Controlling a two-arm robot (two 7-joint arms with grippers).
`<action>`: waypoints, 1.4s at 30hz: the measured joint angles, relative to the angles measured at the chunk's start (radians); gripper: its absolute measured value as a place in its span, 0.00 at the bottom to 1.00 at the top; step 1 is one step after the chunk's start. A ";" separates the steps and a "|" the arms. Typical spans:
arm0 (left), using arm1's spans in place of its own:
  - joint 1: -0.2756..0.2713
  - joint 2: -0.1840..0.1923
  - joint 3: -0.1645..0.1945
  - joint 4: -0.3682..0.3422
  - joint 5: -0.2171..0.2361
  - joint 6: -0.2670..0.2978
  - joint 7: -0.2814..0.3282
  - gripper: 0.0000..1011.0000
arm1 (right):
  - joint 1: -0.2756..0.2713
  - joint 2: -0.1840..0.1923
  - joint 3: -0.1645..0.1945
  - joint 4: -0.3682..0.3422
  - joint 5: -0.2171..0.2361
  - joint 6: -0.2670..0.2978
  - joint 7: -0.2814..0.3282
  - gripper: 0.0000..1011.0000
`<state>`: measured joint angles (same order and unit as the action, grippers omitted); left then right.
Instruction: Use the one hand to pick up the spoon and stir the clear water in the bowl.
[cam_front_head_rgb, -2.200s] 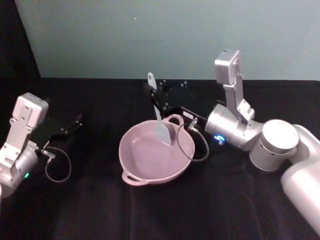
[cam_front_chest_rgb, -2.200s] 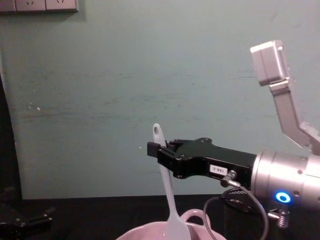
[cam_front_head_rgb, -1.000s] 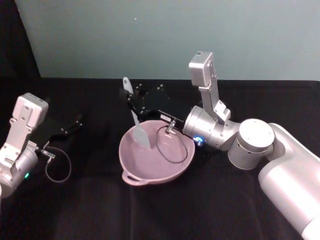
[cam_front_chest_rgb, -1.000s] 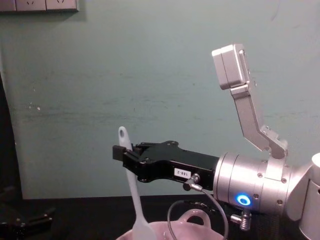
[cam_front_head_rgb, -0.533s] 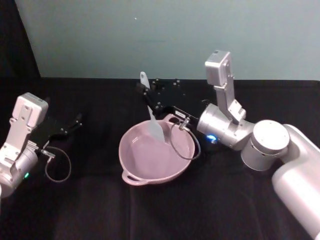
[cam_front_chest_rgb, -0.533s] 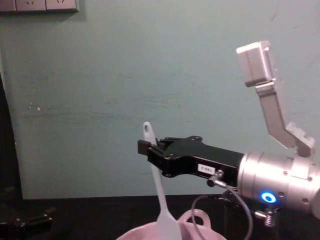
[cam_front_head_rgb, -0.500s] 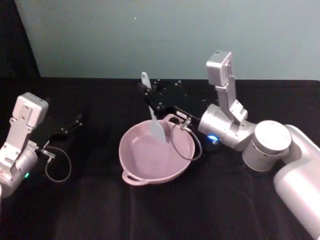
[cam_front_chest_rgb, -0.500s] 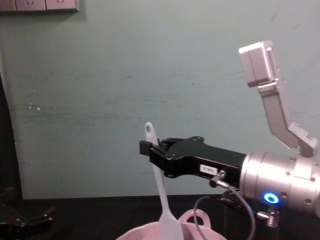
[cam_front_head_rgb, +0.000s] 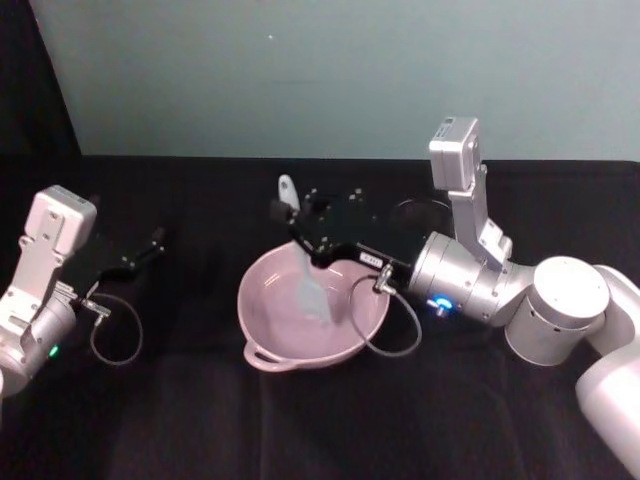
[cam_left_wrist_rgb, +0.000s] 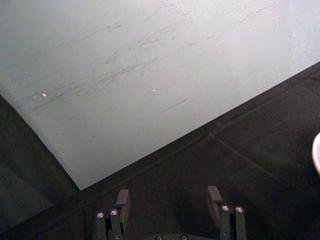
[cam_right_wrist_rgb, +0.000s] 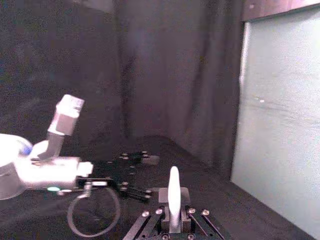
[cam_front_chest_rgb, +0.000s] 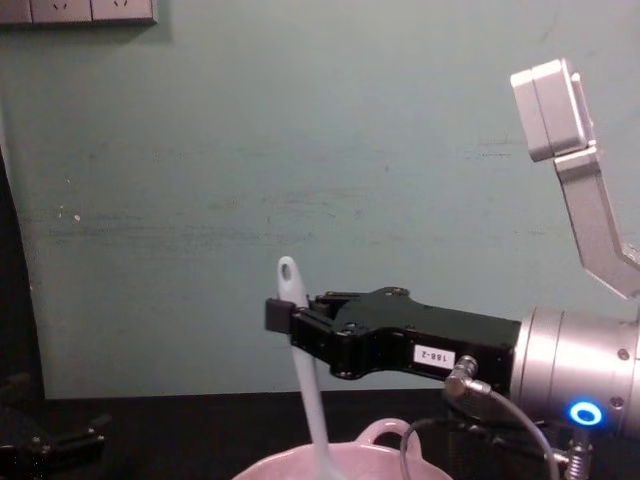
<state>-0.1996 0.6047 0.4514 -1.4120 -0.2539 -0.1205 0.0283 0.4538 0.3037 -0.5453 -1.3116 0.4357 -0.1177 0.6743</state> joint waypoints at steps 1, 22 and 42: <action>0.000 0.000 0.000 0.000 0.000 0.000 0.000 1.00 | -0.003 0.003 -0.007 -0.010 0.010 0.009 0.009 0.12; 0.000 0.000 0.000 0.000 0.000 0.000 0.000 1.00 | 0.088 -0.090 -0.058 0.126 0.035 -0.016 -0.009 0.12; 0.000 0.000 0.000 0.000 0.000 0.000 0.000 1.00 | 0.105 -0.087 -0.004 0.176 -0.073 -0.066 -0.104 0.12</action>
<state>-0.1996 0.6047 0.4514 -1.4120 -0.2539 -0.1205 0.0283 0.5588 0.2165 -0.5493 -1.1360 0.3627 -0.1834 0.5707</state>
